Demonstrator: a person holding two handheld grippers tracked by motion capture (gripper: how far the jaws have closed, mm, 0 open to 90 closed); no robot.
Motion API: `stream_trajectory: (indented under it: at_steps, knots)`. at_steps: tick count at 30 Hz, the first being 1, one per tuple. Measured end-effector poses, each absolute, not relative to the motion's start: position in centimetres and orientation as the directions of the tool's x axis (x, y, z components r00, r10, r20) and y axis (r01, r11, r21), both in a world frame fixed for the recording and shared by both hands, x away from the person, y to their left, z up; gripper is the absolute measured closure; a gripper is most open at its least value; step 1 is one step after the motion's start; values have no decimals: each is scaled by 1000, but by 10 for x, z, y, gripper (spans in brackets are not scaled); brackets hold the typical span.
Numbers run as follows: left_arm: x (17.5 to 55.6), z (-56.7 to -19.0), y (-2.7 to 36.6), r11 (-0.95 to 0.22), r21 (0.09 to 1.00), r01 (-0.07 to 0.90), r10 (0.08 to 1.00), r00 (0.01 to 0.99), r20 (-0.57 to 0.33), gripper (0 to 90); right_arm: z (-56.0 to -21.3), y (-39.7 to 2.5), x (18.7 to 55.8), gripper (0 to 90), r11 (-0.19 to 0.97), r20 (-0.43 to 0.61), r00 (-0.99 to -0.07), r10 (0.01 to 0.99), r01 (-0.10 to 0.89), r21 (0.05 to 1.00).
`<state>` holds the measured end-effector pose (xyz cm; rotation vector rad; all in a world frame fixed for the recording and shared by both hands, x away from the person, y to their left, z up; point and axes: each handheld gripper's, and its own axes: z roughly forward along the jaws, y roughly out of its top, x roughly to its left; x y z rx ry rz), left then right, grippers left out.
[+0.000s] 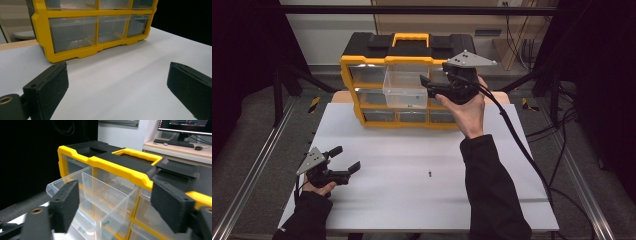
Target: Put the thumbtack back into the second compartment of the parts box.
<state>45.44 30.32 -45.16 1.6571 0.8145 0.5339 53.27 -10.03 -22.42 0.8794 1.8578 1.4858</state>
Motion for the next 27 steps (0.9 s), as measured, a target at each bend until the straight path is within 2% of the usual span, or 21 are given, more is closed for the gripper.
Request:
stream_trajectory:
  at_steps: [1,2,6,13,27]
  knots:
    - [454,-452,303,-103,968,230,752,655,-76,32,-224,-100,533,218,155,-47,-603,796,129,979]
    - [454,-452,303,-103,968,230,752,655,-76,32,-226,-105,528,171,143,-38,-599,800,130,981]
    - [454,-452,303,-102,968,230,752,655,-76,31,-233,-113,518,101,142,-32,-596,802,138,980]
    - [454,-452,303,-110,967,230,752,656,-70,31,-248,-123,506,66,138,-17,-608,794,152,979]
    - [454,-452,303,-113,967,229,751,657,-68,30,-305,-138,491,34,148,24,-612,790,229,962]
